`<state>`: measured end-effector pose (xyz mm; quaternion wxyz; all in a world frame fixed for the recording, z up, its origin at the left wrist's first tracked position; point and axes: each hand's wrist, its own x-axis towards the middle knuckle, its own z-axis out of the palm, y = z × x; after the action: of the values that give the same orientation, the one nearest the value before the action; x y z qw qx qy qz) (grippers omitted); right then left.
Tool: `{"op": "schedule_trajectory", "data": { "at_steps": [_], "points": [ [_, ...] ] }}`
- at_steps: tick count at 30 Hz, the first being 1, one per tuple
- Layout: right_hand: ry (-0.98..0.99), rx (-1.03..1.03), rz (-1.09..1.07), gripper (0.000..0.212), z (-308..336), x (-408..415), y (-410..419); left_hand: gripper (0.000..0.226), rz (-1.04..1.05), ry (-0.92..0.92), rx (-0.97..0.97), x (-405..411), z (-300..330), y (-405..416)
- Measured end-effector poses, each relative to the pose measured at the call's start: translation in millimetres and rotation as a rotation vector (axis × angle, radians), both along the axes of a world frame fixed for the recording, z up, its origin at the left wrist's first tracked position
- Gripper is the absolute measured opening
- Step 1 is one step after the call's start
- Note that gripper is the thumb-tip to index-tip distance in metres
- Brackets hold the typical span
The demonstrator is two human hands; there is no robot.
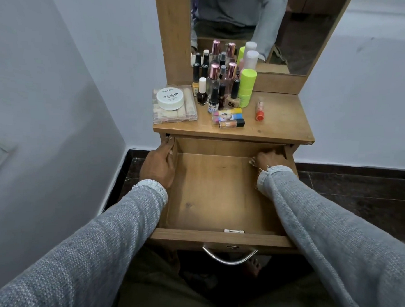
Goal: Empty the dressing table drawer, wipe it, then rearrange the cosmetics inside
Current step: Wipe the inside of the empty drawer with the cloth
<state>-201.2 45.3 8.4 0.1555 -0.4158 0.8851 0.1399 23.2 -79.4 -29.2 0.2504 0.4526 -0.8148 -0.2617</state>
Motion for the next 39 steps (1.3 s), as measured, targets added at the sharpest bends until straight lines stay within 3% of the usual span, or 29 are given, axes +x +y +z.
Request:
{"op": "schedule_trajectory", "data": {
  "at_steps": [8, 16, 24, 39],
  "points": [
    [0.004, -0.021, -0.065, 0.036, 0.0, 1.2, 1.7, 0.045, -0.007, -0.033, 0.011, 0.1, 5.0, 1.6],
    [-0.036, 0.077, 0.04, 0.026, -11.4, 11.9, 17.3, 0.045, 0.0, -0.04, 0.0, 0.8, 8.5, 3.8],
    [-0.031, 0.225, 0.093, 0.029, -21.0, 29.0, 51.1, 0.045, 0.022, -0.017, 0.002, -1.0, 8.1, 7.3],
    [-0.047, -0.107, -0.07, 0.031, -17.2, -6.8, -9.7, 0.045, 0.01, -0.004, -0.014, -1.7, 7.1, 4.7]
  ]
}}
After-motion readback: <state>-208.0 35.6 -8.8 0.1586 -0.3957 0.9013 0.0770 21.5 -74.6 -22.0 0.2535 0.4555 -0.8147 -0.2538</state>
